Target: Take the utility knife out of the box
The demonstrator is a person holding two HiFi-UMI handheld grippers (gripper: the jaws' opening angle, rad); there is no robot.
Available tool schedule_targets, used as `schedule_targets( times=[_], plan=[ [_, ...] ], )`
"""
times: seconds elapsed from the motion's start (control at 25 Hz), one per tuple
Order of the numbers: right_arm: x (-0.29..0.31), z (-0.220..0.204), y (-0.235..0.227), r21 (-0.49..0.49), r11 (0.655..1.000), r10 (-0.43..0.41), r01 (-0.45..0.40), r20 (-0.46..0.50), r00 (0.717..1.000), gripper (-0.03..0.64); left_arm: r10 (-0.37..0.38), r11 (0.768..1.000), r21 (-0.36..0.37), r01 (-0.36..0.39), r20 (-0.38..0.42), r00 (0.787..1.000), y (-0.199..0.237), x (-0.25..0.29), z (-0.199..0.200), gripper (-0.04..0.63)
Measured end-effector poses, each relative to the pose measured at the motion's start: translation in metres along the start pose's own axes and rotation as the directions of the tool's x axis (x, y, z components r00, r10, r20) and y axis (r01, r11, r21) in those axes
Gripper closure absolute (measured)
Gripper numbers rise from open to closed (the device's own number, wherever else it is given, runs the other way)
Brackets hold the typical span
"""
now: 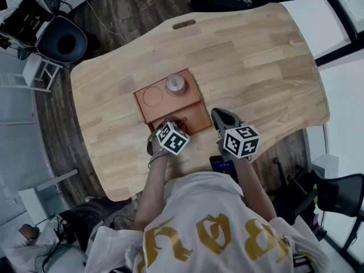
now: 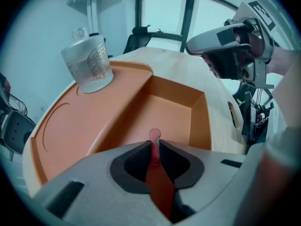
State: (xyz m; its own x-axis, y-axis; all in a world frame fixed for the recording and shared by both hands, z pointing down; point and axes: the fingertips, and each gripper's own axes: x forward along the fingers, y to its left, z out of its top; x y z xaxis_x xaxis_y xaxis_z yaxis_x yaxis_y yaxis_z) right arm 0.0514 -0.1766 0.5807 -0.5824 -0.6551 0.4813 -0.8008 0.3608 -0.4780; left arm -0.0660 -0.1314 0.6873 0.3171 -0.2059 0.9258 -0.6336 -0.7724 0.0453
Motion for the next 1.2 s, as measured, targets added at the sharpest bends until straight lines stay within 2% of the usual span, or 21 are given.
schedule_targets(
  times=[0.4,0.56,0.84,1.0,1.2],
  plan=[
    [-0.003,0.002,0.008,-0.019,1.000,0.015,-0.015,0.004,1.000,0.605,0.004,0.999,-0.049,0.000,0.083,0.997,0.000,-0.016,0.011,0.538],
    [-0.005,0.006,0.015,-0.036,0.999,0.030,-0.029,0.014,0.999,0.604,-0.006,0.993,-0.120,0.025,0.153,0.988,0.001,-0.030,0.017,0.538],
    [-0.015,0.014,0.027,-0.067,0.997,0.047,-0.045,0.028,0.998,0.606,0.028,0.974,-0.221,0.043,0.306,0.952,0.006,-0.065,0.032,0.538],
    [-0.020,0.018,0.037,-0.086,0.994,0.065,-0.062,0.040,0.997,0.606,0.063,0.968,-0.250,0.033,0.366,0.929,0.007,-0.084,0.035,0.538],
    [-0.028,0.021,0.048,-0.106,0.992,0.079,-0.073,0.056,0.995,0.606,0.111,0.948,-0.316,0.044,0.458,0.882,0.010,-0.113,0.037,0.538]
  ],
)
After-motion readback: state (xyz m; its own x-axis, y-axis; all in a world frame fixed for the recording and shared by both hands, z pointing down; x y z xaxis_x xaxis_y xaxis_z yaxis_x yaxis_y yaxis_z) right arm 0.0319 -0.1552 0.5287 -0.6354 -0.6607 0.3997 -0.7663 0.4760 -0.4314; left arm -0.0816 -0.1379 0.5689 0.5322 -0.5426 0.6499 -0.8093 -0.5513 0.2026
